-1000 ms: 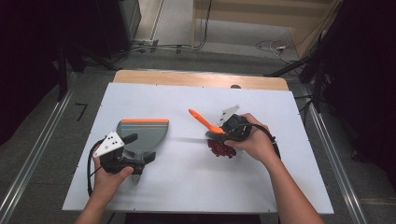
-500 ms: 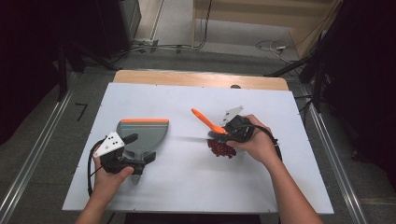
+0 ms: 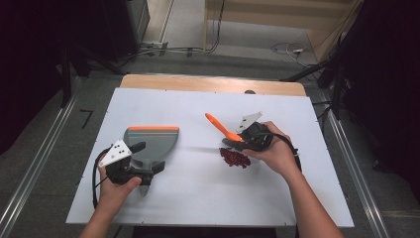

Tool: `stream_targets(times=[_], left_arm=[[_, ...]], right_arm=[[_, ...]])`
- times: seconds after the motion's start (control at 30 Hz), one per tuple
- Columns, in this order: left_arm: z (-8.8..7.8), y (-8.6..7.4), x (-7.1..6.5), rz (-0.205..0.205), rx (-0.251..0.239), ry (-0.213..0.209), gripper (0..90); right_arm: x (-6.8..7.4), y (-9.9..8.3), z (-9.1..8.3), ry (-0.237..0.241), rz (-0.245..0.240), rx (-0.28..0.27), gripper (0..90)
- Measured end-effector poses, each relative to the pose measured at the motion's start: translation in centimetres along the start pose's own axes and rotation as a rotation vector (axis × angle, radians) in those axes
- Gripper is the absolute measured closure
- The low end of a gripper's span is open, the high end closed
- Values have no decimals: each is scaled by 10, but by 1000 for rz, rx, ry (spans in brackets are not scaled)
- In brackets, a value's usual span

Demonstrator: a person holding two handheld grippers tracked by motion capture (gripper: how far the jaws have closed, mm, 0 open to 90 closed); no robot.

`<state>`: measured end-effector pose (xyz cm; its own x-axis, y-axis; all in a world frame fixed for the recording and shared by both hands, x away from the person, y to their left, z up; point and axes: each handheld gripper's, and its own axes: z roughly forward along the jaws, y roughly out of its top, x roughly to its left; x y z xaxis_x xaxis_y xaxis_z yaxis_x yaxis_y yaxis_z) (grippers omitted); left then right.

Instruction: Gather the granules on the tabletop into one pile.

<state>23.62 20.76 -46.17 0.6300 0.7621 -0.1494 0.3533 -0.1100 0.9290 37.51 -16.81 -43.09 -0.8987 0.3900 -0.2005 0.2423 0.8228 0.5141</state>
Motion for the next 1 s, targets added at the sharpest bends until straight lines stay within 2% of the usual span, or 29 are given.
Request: stream_targets(times=[0.3, 0.47, 1.0], left_arm=[[-1, 0, 1, -5, -7, 5, 21], [-2, 0, 1, -5, -8, 5, 21], [-4, 1, 2, -9, -22, -1, 21]], right_arm=[[-1, -4, -18, -6, 70, -48, 687], [0, -11, -26, 2, 131, -66, 687], [-3, -48, -49, 39, 299, -109, 687]])
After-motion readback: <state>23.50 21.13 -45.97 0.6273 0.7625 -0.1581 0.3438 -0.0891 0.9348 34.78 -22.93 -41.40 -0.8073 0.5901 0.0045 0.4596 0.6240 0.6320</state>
